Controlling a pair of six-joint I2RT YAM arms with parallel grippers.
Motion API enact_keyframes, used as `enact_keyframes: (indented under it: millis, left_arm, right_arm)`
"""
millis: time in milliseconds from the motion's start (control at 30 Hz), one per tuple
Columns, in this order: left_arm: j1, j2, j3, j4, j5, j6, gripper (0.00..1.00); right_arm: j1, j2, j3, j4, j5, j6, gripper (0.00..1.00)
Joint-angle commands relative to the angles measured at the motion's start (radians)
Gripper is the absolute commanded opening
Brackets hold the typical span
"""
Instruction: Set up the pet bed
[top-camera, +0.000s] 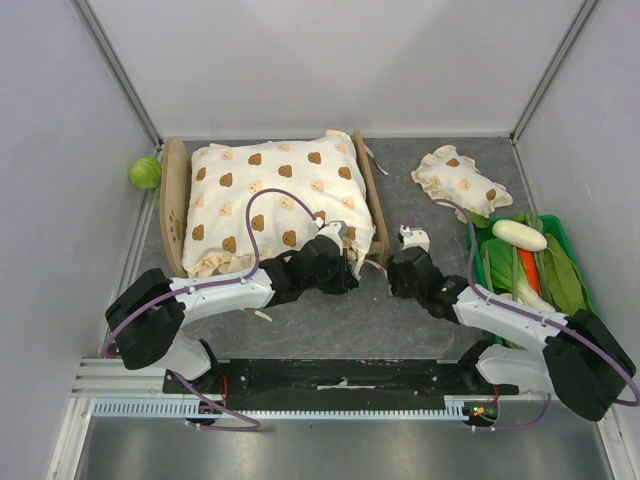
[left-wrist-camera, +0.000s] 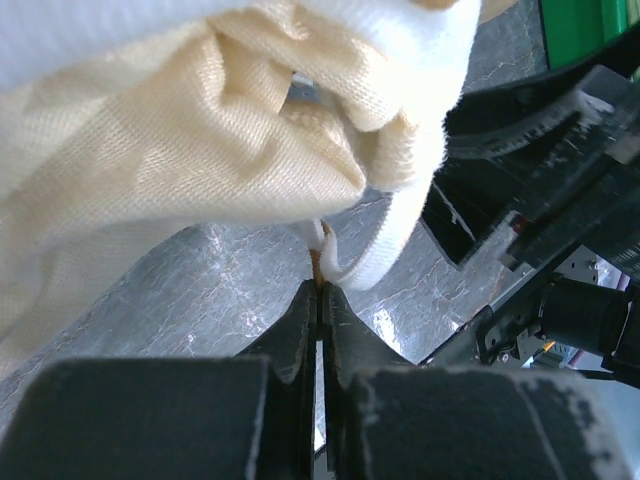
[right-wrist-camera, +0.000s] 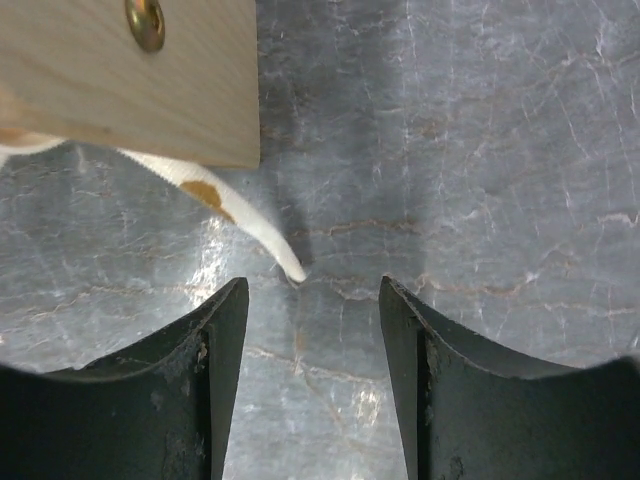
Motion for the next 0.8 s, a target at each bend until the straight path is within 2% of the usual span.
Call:
enact_keyframes:
  millis: [0,133,200,233,300,333,400,500,600,767]
  left_arm:
    - [0.005,0.006,0.034,0.017,0.007,0.007,0.02]
    - [0.005,0.012,0.037,0.025,0.017,0.008,0.02]
    - [0.005,0.013,0.039,0.025,0.018,0.01,0.02]
    - [0.005,0.015,0.039,0.025,0.018,0.01,0.02]
    - [0.005,0.015,0.042,0.023,0.018,0.01,0.02]
    - [0.005,0.012,0.042,0.023,0.018,0.01,0.02]
    - [0.005,0.004,0.04,0.023,0.018,0.01,0.02]
    - [0.005,-0.026,0.054,-0.015,0.053,0.024,0.02]
    - [0.002,-0.081,0.095,-0.139,0.078,0.06,0.02]
    - [-0.008,-0.181,0.178,-0.415,0.107,0.148,0.02]
  right_arm:
    - [-0.026,0.06,0.006,0.191,-0.017,-0.128,0.62]
    - [-0.044,0.141,-0.008,0.32,-0.083,-0.185,0.6]
    - [-0.045,0.17,-0.003,0.348,-0.106,-0.199,0.52]
    - [-0.045,0.195,-0.003,0.353,-0.12,-0.199,0.42]
    - [-0.049,0.209,-0.005,0.356,-0.145,-0.193,0.33]
    - [-0.049,0.211,-0.009,0.359,-0.154,-0.188,0.19]
    - [-0.047,0.182,-0.023,0.337,-0.154,-0.151,0.0]
    - [-0.055,0.093,-0.049,0.278,-0.096,-0.069,0.0]
    - [-0.094,0.005,-0.07,0.218,-0.073,0.005,0.0]
    - [-0.183,-0.064,-0.066,0.141,-0.064,0.035,0.0]
